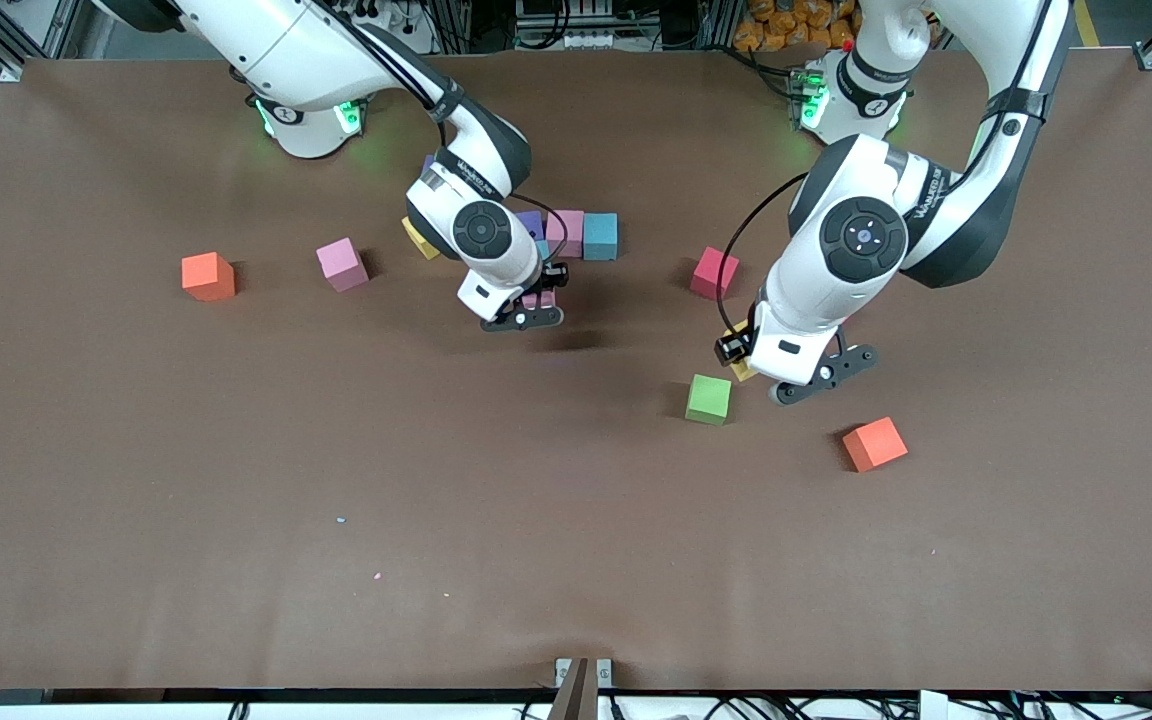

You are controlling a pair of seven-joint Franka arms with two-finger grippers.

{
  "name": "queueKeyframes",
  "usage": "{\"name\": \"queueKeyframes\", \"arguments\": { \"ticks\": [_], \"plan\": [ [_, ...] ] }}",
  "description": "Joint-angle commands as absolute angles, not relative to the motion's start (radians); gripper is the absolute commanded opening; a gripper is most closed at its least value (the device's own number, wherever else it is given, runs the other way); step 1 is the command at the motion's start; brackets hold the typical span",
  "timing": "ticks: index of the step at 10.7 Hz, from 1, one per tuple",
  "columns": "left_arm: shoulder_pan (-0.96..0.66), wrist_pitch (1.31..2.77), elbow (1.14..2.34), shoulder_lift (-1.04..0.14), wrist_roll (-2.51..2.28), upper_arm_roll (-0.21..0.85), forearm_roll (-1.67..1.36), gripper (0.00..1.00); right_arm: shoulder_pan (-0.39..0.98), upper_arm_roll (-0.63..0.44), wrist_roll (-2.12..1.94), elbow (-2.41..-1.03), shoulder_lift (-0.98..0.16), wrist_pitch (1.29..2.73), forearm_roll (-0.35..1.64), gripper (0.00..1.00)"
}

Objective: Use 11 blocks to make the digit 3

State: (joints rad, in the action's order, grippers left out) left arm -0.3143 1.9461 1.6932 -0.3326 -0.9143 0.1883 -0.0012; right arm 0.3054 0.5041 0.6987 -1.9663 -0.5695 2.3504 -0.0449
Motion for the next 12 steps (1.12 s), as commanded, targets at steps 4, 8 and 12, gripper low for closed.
{"name": "queueKeyframes", "arguments": {
  "ticks": [4, 8, 12],
  "plan": [
    [-0.313, 1.944, 1.683, -0.322, -0.904, 0.187, -0.025, 0.17, 0.299, 0.492, 0.727, -1.983, -0.588, 2.319, -0.084, 0.0],
    [-0.31, 1.944, 1.678, -0.322, -0.896, 0.187, -0.025, 0.18, 0.293, 0.492, 0.727, -1.983, -0.586, 2.319, -0.084, 0.0],
    [-0.31, 1.944, 1.678, -0.324, -0.896, 0.187, -0.025, 0.18, 0.291, 0.492, 0.726, -1.983, -0.586, 2.312, -0.084, 0.0]
  ]
}}
